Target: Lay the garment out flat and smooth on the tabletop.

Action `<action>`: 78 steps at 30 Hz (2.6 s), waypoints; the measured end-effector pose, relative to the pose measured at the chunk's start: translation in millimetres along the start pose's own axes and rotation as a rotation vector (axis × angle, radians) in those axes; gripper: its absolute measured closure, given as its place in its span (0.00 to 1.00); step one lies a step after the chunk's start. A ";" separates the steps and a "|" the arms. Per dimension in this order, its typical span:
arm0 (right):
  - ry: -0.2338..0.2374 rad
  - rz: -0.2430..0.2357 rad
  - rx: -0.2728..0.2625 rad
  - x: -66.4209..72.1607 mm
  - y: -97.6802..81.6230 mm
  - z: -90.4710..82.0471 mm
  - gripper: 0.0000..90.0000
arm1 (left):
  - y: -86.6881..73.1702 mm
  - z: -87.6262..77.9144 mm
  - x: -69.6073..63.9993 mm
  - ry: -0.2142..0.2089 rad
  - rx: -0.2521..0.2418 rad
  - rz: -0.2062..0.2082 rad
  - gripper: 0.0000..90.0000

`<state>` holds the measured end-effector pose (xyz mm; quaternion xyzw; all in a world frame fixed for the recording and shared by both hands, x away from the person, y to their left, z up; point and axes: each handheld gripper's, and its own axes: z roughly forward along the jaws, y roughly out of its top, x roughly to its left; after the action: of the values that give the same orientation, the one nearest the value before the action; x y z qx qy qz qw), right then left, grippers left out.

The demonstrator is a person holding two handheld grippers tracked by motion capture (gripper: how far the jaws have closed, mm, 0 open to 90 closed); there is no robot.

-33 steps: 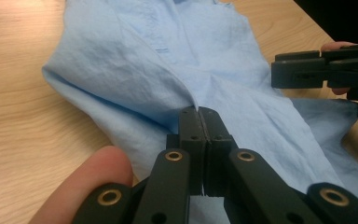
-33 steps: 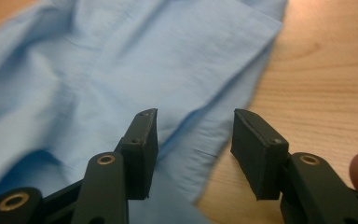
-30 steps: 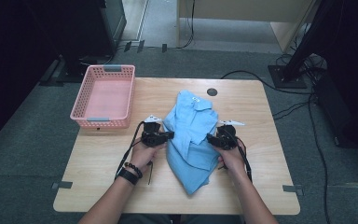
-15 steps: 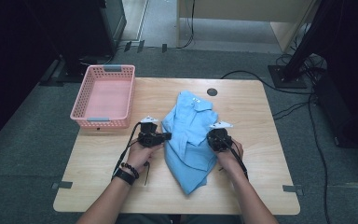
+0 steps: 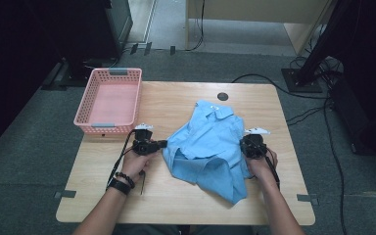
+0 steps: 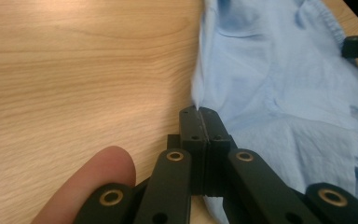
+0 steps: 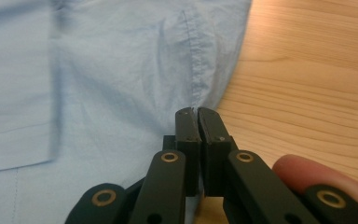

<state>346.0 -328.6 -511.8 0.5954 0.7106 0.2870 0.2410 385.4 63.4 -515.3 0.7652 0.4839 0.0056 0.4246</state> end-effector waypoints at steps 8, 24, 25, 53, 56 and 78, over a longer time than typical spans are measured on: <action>-0.045 0.056 -0.041 -5.9 -0.4 -5.3 0.83 | 0.7 -2.5 -4.8 0.009 -0.008 -0.013 0.76; 0.068 0.082 -0.008 3.5 -17.4 -28.7 0.49 | -25.3 -11.4 -52.3 -0.130 0.008 0.048 0.31; 0.066 0.075 -0.002 4.7 -19.9 -27.7 0.49 | -27.5 -11.7 -55.9 -0.130 0.007 0.060 0.29; -0.128 0.019 -0.041 -36.3 -26.5 -18.7 0.95 | -27.9 -22.1 -22.0 0.182 0.004 0.125 0.95; -0.112 0.059 -0.066 -39.5 -23.8 -26.2 0.81 | -27.7 -27.1 -22.5 0.154 -0.008 0.117 0.81; 0.012 -0.007 -0.103 37.5 -41.1 -24.5 0.41 | -17.1 -8.8 -85.8 0.082 -0.102 0.216 0.47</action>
<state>293.6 -299.9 -522.8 0.5779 0.6986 0.3259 0.2679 323.5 8.1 -486.4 0.7894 0.4149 0.1069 0.4396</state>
